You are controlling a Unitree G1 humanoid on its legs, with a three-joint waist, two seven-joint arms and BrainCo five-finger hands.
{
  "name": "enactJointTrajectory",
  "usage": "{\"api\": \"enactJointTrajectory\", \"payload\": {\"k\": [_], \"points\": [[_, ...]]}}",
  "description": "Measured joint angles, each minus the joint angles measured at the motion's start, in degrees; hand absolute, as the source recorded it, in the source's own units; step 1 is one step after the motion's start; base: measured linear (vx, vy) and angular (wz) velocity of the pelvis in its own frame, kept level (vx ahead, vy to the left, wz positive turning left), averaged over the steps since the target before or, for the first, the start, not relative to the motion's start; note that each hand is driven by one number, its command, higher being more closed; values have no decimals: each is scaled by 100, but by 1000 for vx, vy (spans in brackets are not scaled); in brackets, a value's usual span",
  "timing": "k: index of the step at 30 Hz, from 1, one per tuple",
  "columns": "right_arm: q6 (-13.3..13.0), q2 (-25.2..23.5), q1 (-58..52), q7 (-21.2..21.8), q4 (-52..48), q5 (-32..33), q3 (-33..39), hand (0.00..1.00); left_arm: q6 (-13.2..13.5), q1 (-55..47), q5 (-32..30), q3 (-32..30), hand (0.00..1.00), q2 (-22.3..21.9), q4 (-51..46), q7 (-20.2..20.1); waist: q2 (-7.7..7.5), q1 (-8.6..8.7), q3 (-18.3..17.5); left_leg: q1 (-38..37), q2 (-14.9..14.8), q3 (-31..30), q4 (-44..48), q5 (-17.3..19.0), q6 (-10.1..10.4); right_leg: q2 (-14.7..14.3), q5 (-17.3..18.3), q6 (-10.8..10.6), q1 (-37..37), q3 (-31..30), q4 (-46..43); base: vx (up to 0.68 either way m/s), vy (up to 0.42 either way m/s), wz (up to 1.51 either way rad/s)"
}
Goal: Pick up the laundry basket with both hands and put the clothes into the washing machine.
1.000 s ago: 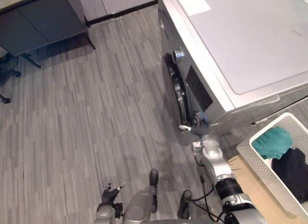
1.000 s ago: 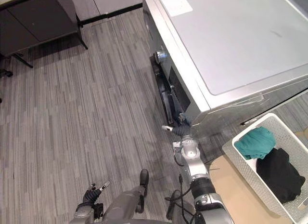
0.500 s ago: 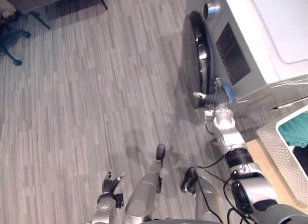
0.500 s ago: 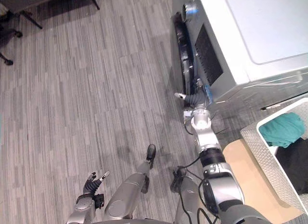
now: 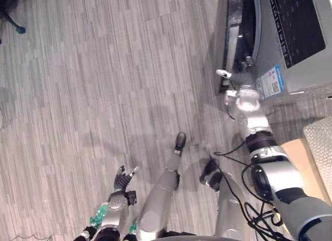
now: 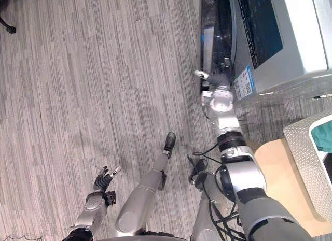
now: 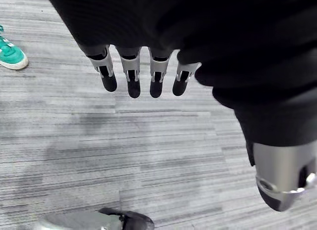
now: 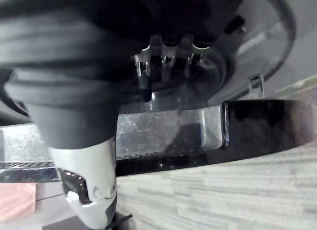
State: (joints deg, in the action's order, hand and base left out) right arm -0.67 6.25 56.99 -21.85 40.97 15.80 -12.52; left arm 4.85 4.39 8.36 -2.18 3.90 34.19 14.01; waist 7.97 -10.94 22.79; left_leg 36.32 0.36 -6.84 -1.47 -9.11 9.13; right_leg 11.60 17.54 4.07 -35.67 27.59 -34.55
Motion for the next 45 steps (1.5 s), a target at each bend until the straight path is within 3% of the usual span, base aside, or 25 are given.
{"api": "enactJointTrajectory", "payload": {"k": [2,4,8,11,14,16,18,20,21,24,27,29,31,33,36,39,41,45], "points": [[18,-67,666,-5,-67,46,-376,0,32,318,3,3,0,-332,-184,29,309,-381,67,96,-29,-55,721,-293,-367,170,103,-6,16,300,-257,68,-96,65],[-165,-176,1173,159,-516,34,-655,0,130,352,3,64,0,-358,-412,86,421,-434,97,69,47,-386,490,-299,-276,285,293,-74,26,544,-440,55,-91,84],[-562,-423,1827,310,-764,55,-645,0,175,353,10,212,0,-379,-426,108,420,-667,97,8,181,-717,311,-467,-173,365,464,-130,203,678,-507,12,-67,71],[-553,-460,1762,353,-657,59,-639,0,173,248,11,212,0,-372,-399,110,398,-730,96,-126,189,-715,123,-567,-106,359,474,-150,224,503,-494,-31,-53,7],[-472,-173,1266,471,-645,54,-627,0,138,319,10,286,0,-367,-303,116,373,-566,104,-232,130,-640,-105,-708,-108,307,365,-184,106,269,-438,-91,-39,-41],[-324,58,636,532,-809,-20,-631,0,83,433,9,332,0,-321,-277,134,190,-459,115,-276,50,-392,-190,-708,-108,215,199,-198,-36,-23,-354,-93,2,-82],[-219,418,-384,585,-1157,-128,-619,0,32,822,4,446,0,-213,-124,149,32,-84,149,-359,-52,-220,-294,-755,-167,38,-66,-242,-76,-287,-110,-72,32,-75],[-158,573,-1229,646,-1561,-289,-492,0,-7,1261,-7,463,0,-68,-26,226,-143,156,247,-476,-132,-47,-379,-763,-177,-93,-258,-267,-62,-511,79,-60,35,-74],[-159,607,-1730,769,-1744,-494,-381,0,-46,1614,-13,506,0,129,49,279,-265,405,312,-512,-154,2,-379,-763,-177,-157,-342,-284,-64,-649,176,-66,27,-70],[-161,594,-2919,969,-1954,-879,-52,0,-128,2711,-82,646,0,742,417,390,-554,769,351,-513,-222,218,-387,-750,-170,-275,-528,-346,-191,-936,346,-68,15,-65],[-159,552,-3593,1112,-1954,-1115,101,0,-148,3567,-139,658,0,1364,697,400,-738,1014,425,-495,-282,367,-390,-627,-65,-376,-690,-361,-283,-1133,465,-60,11,-53],[-165,520,-4219,1257,-2116,-1373,261,0,-192,4187,-183,660,0,1962,938,400,-909,1059,435,-401,-370,604,-391,-551,-108,-511,-853,-377,-440,-1339,608,-24,19,-60],[-182,489,-4919,1377,-2554,-1562,519,0,-208,4734,-185,651,0,2546,947,401,-949,1182,434,-138,-435,724,-390,-546,-123,-576,-992,-350,-681,-1370,730,17,21,-31],[-226,431,-5340,1429,-2940,-1597,807,0,-219,5067,-188,655,0,2801,944,405,-971,1213,441,17,-471,846,-389,-605,-219,-619,-1085,-322,-821,-1396,775,58,13,-19],[-385,346,-5740,1427,-3707,-1583,1097,0,-239,5500,-239,653,0,3174,863,477,-1154,1272,527,132,-510,976,-383,-645,-302,-675,-1118,-311,-951,-1472,827,90,-17,-18],[-592,299,-5932,1420,-4268,-1540,1295,0,-255,5744,-343,654,0,3351,731,420,-1241,1259,571,335,-592,1107,-224,-558,-422,-773,-1207,-277,-1027,-1492,990,84,-26,-15],[-644,294,-5952,1422,-4341,-1469,1301,0,-283,5703,-342,646,0,3176,624,430,-1252,1272,576,382,-612,1195,-148,-504,-492,-793,-1211,-274,-1029,-1508,1017,84,-15,-9],[-687,278,-6186,1419,-4520,-1298,1330,0,-342,5719,-340,150,0,3175,624,516,-1256,1266,578,366,-653,1382,-133,-501,-493,-835,-1218,-268,-1022,-1555,1033,67,-17,-7]]}}
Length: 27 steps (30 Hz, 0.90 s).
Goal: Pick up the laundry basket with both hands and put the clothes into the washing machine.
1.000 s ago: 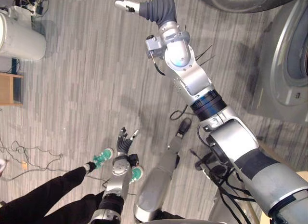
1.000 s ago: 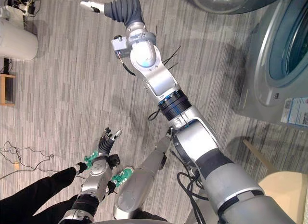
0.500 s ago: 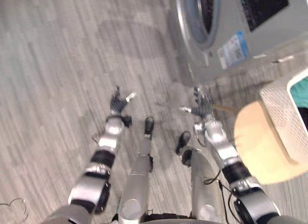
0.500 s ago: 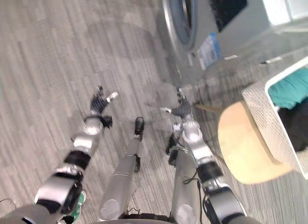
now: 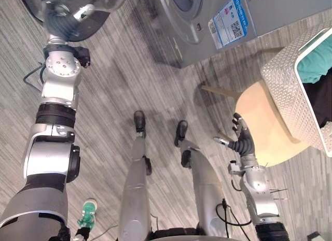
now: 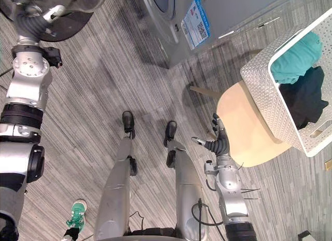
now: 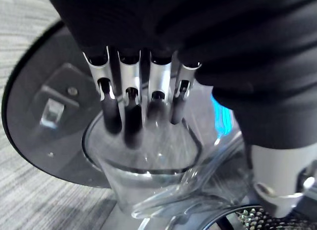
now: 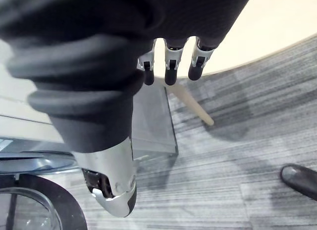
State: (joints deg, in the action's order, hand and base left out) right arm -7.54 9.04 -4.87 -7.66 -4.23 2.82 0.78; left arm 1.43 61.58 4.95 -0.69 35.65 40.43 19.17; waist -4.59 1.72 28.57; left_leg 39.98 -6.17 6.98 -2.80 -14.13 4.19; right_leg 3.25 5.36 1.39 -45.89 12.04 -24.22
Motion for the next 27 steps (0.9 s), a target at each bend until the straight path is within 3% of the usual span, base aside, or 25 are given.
{"api": "enactJointTrajectory", "payload": {"k": [6,11,13,17,19,21,22,24,26,27], "points": [[-49,-2,-256,4,-246,215,93,0,-40,-93,-1,-415,0,27,-18,105,0,-109,0,-159,-45,139,152,102,-25,-12,14,13,203,14,-66,26,-15,1],[-75,-40,-314,-94,-672,334,128,0,-70,-1443,-43,-519,0,-255,-786,105,8,-110,-8,-789,18,344,266,304,-79,73,126,-31,779,-133,-143,14,12,-6],[-54,-130,-385,-182,-809,330,160,0,-62,-2364,-111,-598,0,-682,-1325,86,29,-115,-27,-1148,41,395,510,469,-130,116,204,-42,1204,-160,-177,43,5,-1],[155,-188,-457,-241,-837,54,338,0,20,-4316,-113,-606,0,-1850,-1681,-127,180,-130,-725,-1650,21,655,804,894,-150,101,349,-125,1730,-413,-76,57,14,-29],[234,-186,-439,-257,-833,-197,521,0,20,-5072,-140,-545,0,-2333,-1554,-288,288,-214,-864,-2060,-8,972,903,1121,-154,52,383,-183,2003,-673,-17,90,31,-82],[374,-181,-299,-373,-513,-580,654,0,22,-5949,-348,-495,0,-2772,-964,-523,409,-222,-1267,-2431,-115,1514,991,1422,-142,-42,390,-232,2173,-1051,186,108,50,-133],[408,-177,-206,-397,-343,-643,671,0,22,-6145,-375,-493,0,-2839,-762,-583,426,-225,-1323,-2565,-136,1657,986,1488,-135,-11,387,-224,2233,-1023,244,109,50,-152],[537,-168,151,-466,288,-870,758,0,-28,-6678,-579,-523,0,-3013,-25,-782,483,-46,-1491,-2923,-293,2142,1077,1797,-95,373,361,-141,2474,-10,403,123,34,-126],[610,-167,223,-470,589,-992,838,0,-73,-6894,-618,-657,0,-3094,375,-813,495,-31,-1508,-3254,-485,2480,1254,1992,33,591,291,-121,2800,771,468,185,-15,-106],[628,-166,200,-462,605,-1038,840,0,-112,-6978,-750,-735,0,-3100,641,-859,541,-5,-1535,-3418,-691,2624,1500,2151,122,450,216,-186,2970,724,514,204,-62,-100]]}}
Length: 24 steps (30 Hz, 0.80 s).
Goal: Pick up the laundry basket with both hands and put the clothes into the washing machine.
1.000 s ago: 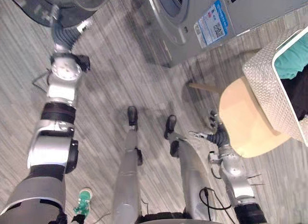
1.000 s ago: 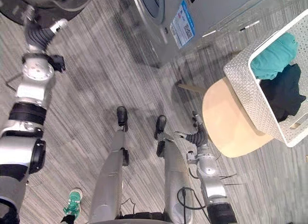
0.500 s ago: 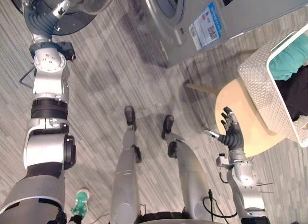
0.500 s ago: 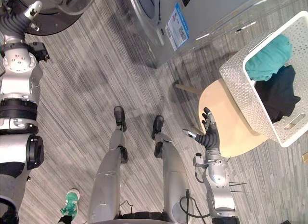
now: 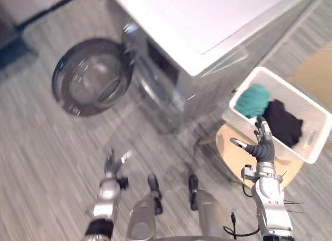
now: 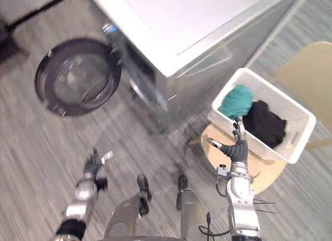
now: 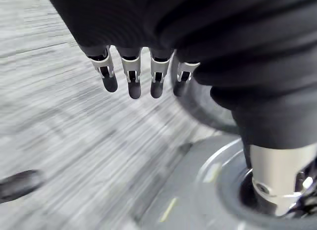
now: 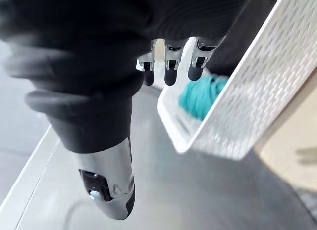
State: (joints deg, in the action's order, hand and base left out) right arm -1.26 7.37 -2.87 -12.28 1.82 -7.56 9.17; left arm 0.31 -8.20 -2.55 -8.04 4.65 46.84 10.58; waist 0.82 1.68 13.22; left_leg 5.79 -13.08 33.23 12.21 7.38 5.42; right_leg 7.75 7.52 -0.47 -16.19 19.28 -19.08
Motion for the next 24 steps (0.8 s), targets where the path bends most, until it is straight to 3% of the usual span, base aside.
{"api": "enactJointTrajectory", "payload": {"k": [3,4,5,6,7,9,11,12,13,14,15,18,22,24], "points": [[-9,-7,-31,13,14,-139,-152,0,-7,-100,-102,-375,0,-14,334,-57,35,-53,-103,-69,-546,33,1060,177,80,-367,31,26,340,-323,225,205,-145,-94],[-27,3,-83,16,14,-183,-253,0,-14,-184,-105,-488,0,-35,389,-55,74,-92,-107,26,-922,-108,1968,110,-38,-530,24,54,614,-490,364,249,-166,-114],[-33,5,-99,14,17,-215,-329,0,-55,-247,-105,-541,0,-98,473,-58,130,-116,-150,179,-1158,-495,2782,-165,-505,-716,16,95,897,-654,488,343,-179,-111],[-36,12,-121,16,29,-216,-371,0,-68,-275,-106,-548,0,-135,493,-59,141,-127,-174,329,-1201,-733,3177,-367,-635,-732,-13,146,1034,-800,582,364,-81,-131],[-69,53,-55,12,213,-224,-473,0,-84,-321,-102,-544,0,-194,522,-56,130,-210,-236,722,-983,-1426,3827,-199,-446,-781,-40,194,1153,-1212,751,306,-17,-115],[-36,146,155,17,652,-249,-479,0,-100,-271,-94,-491,0,-197,554,-58,127,-271,-229,922,-518,-1903,3740,347,-221,-702,-58,211,1242,-1628,799,240,61,-122],[32,219,307,21,1051,-358,-493,0,-98,-278,-92,-415,0,-193,554,-57,130,-284,-223,957,-157,-2228,2959,579,-124,-666,-61,207,1394,-1921,836,219,123,-95],[50,256,404,23,1271,-395,-525,0,-99,-276,-92,-362,0,-192,552,-57,161,-284,-240,893,76,-2495,1964,552,-17,-662,-87,157,1440,-1997,834,172,170,-79],[62,318,442,18,1340,-435,-587,0,-96,-274,-91,-324,0,-203,549,-59,209,-295,-264,777,193,-2638,1320,353,101,-684,-100,114,1444,-2002,837,164,193,-90],[59,540,549,40,1374,-469,-743,0,-89,-272,-85,-234,0,-252,550,-63,441,-287,-286,736,195,-2785,501,-388,70,-812,-83,-61,1468,-2086,858,131,186,-67],[60,584,668,105,1435,-582,-881,0,-85,-135,-91,-189,0,-138,593,-65,280,-248,-237,681,306,-2666,485,-356,-9,-676,-37,-205,1480,-2107,942,141,191,-49],[62,1001,1279,162,1786,-796,-1371,0,51,155,-90,-22,0,52,551,-64,179,-265,-207,813,628,-2544,41,-589,-194,-354,-154,-408,1156,-2108,1026,65,182,1],[53,1556,2963,329,2602,-1038,-2162,0,109,607,-35,62,0,56,539,-58,286,-302,261,1197,840,-2515,-361,-965,-381,-176,-341,-537,613,-2093,1055,-103,141,6],[54,1907,3864,373,3077,-1068,-2397,0,160,818,-28,74,0,86,534,-49,318,-441,559,1430,920,-2605,-627,-1200,-446,-140,-432,-575,342,-2048,1131,-123,69,18]]}}
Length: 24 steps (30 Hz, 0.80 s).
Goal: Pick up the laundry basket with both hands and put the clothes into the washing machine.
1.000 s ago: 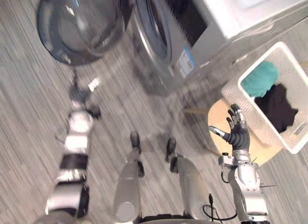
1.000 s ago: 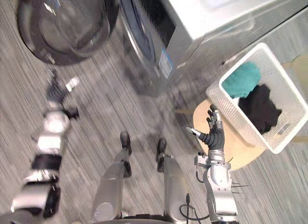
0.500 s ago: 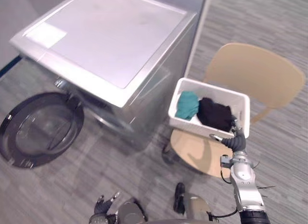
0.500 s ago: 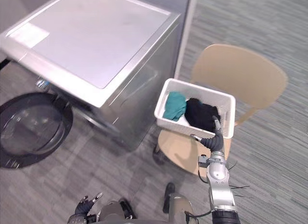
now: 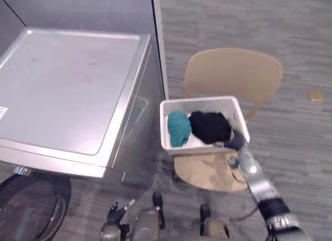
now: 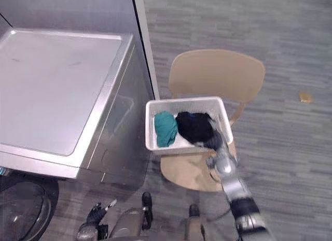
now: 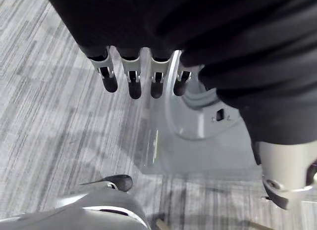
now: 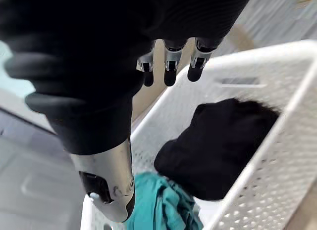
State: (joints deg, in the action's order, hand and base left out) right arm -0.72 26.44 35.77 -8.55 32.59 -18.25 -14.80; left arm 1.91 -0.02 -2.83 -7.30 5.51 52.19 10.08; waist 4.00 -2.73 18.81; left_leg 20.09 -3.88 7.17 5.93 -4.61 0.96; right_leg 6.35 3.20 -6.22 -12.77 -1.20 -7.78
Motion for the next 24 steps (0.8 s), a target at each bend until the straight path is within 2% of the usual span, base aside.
{"api": "enactJointTrajectory", "payload": {"k": [2,7,10,13,15,16,21,24], "points": [[4,203,547,-2,310,-35,-153,0,34,23,50,0,0,36,1,4,28,-21,211,123,42,-141,-195,-187,-13,8,-52,20,-134,144,2,-100,48,35],[7,684,1739,-23,1169,-43,-594,0,120,133,245,-1,0,46,15,47,119,-272,565,437,102,-413,-723,-654,-4,42,-59,26,-601,419,-111,-58,21,27],[29,818,2284,-127,1576,-60,-787,0,201,144,401,15,0,28,7,131,183,-362,607,831,95,-596,-1019,-902,74,22,-28,44,-1095,603,-268,-48,-7,24],[133,1024,2424,-247,1632,-106,-878,0,223,285,571,15,0,-124,-37,158,268,-577,675,1195,125,-762,-1128,-1051,99,65,133,56,-1570,769,-613,-7,-7,28],[134,1025,2605,-410,1625,-168,-1049,0,256,302,654,14,0,-234,-182,161,268,-592,677,1447,171,-866,-1128,-1146,108,140,313,72,-1913,885,-958,19,-17,33],[135,1037,2704,-446,1621,-198,-1103,100,260,316,693,13,0,-286,-262,161,267,-591,677,1545,191,-878,-1128,-1175,124,171,402,79,-2058,914,-1118,28,-32,31],[123,1051,3022,-527,1577,-251,-1680,100,349,412,791,16,0,-423,-625,164,263,-614,679,1803,200,-1017,-1127,-1235,192,240,708,182,-2501,1060,-1715,24,-56,18],[123,991,3062,-526,1510,-251,-1725,100,355,418,792,48,0,-494,-745,162,260,-594,678,1795,179,-1011,-1127,-1234,195,241,819,211,-2555,1066,-1864,26,-62,4]]}}
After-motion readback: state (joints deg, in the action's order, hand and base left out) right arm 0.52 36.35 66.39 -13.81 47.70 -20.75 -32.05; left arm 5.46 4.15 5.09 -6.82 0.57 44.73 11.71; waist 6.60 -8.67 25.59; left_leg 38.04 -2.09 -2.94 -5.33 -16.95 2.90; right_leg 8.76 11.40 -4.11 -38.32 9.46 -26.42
